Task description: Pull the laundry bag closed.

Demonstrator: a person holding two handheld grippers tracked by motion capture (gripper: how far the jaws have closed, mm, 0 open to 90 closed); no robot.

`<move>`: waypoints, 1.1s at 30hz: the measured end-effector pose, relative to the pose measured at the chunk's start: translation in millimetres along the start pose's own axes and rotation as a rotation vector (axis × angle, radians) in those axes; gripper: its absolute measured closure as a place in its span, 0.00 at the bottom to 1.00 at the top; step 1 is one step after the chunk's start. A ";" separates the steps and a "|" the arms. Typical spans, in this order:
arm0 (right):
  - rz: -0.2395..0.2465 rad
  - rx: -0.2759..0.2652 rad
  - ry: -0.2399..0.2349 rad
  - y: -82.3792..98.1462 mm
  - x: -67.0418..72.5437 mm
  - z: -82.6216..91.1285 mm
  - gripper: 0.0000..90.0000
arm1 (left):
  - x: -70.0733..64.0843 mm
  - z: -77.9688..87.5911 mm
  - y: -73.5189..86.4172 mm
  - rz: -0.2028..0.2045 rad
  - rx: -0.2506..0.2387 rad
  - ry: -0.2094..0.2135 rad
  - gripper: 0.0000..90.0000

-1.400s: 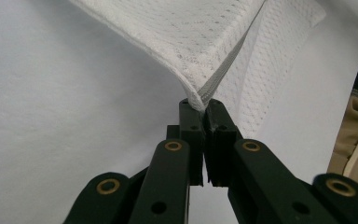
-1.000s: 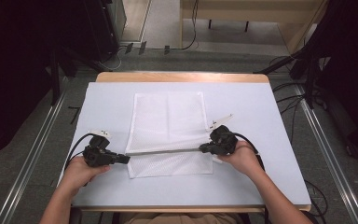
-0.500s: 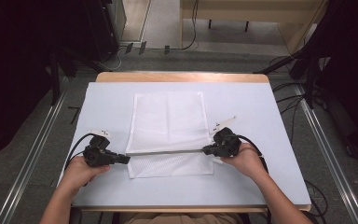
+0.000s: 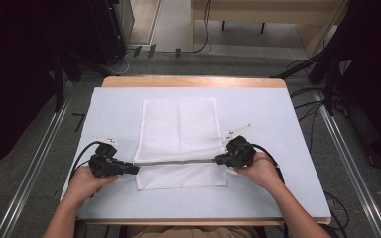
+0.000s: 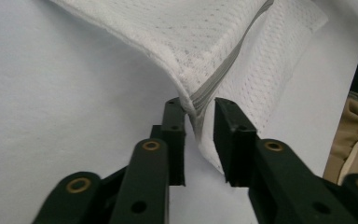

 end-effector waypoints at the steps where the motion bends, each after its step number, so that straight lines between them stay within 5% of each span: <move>1: -0.011 -0.005 -0.003 -0.5 0.0 0.4 0.91 | -0.5 0.1 -0.9 0.002 -0.007 0.004 0.79; 10: -0.009 -0.080 0.007 -9.3 0.4 5.1 0.61 | 6.6 7.8 -9.8 0.007 -0.097 -0.057 0.52; 14: -0.056 -0.106 0.013 -9.7 -4.7 11.4 0.53 | 10.9 12.9 -14.7 -0.008 -0.149 -0.100 0.43; 19: -0.031 -0.141 0.046 -8.5 -13.2 17.9 0.45 | 17.5 17.8 -16.3 0.014 -0.170 -0.155 0.41; 33: -0.095 -0.214 0.129 -2.5 -45.5 39.1 0.42 | 37.0 34.1 -18.4 0.045 -0.241 -0.238 0.40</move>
Point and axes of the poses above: each handheld gripper's, and its own axes: z roughly backward along the jaws, y roughly out of its underside, x roughly to its left, the point moved 10 cm from there along -z, roughly forward along the jaws, and after that the axes turned 7 degrees about -y, right-handed, at the moved point
